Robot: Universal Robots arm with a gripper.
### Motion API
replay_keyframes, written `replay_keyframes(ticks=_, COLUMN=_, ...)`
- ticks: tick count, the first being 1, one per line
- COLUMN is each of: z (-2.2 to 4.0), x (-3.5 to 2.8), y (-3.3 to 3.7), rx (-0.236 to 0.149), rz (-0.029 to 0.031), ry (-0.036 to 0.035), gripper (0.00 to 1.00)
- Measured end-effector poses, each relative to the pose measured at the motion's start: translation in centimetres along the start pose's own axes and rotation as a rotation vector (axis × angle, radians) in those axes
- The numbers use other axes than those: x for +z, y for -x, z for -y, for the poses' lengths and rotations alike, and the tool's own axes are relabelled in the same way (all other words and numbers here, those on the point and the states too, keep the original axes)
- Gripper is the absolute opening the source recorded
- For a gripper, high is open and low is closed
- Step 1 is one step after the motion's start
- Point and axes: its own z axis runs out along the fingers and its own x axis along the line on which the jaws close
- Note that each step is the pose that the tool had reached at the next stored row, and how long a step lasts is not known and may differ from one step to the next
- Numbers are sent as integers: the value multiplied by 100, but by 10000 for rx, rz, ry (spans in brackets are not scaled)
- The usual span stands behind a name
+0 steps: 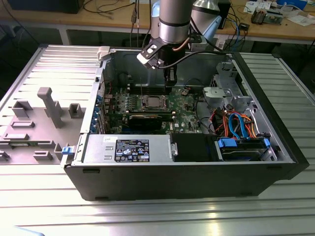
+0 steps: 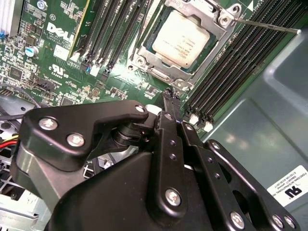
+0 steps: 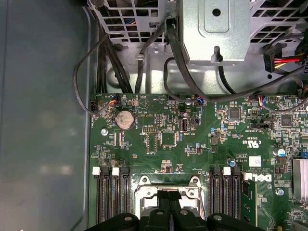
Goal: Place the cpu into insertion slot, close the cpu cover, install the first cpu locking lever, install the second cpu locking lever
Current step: 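Close the cpu cover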
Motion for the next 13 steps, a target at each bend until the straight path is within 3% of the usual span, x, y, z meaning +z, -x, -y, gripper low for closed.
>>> replay_keyframes(ticks=13, z=12, x=2, y=0, rx=1, rz=-3, ry=1, gripper=11)
